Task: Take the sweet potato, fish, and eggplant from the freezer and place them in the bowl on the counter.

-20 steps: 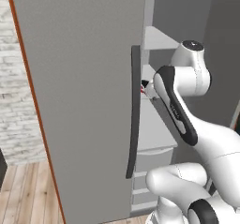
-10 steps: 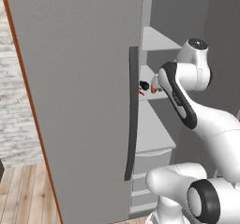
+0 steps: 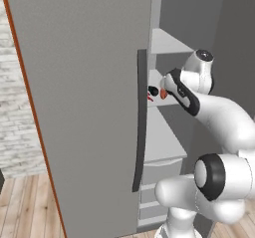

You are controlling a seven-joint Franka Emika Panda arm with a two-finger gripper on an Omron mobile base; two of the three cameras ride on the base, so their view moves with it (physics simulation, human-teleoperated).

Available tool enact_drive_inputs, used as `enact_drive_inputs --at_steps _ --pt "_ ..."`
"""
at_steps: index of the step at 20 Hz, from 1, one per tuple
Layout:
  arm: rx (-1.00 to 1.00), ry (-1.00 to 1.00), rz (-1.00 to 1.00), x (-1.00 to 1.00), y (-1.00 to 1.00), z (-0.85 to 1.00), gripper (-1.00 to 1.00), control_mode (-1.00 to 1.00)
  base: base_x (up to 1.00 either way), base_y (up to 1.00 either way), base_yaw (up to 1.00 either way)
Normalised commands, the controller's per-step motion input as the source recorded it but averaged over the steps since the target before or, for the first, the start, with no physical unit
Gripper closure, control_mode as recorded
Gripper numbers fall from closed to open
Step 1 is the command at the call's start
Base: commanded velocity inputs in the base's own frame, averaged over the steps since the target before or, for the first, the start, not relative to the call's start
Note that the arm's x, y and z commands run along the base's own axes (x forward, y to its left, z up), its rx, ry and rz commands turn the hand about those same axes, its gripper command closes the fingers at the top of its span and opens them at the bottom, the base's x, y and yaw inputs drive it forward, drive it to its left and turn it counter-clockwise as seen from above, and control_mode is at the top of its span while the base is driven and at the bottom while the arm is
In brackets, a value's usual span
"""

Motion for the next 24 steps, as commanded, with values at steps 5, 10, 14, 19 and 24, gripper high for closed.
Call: enact_drive_inputs --at_steps 5,10,14,19,24 --pt "0.05 0.0 -0.05 0.7 -0.02 -0.04 -1.0 -1.0 0.0 0.0 0.0" --pt "0.0 0.0 -0.03 0.54 -0.15 -0.25 -1.0 -1.0 0.0 0.0 0.0" --pt "0.0 0.01 -0.03 0.49 -0.14 -0.29 -1.0 -1.0 0.0 0.0 0.0" --pt "0.0 0.03 -0.04 0.22 -0.23 -0.37 -1.0 -1.0 0.0 0.0 0.0" --pt "-0.01 0.01 -0.05 0.33 -0.09 -0.28 -1.0 -1.0 0.0 0.0 0.0"
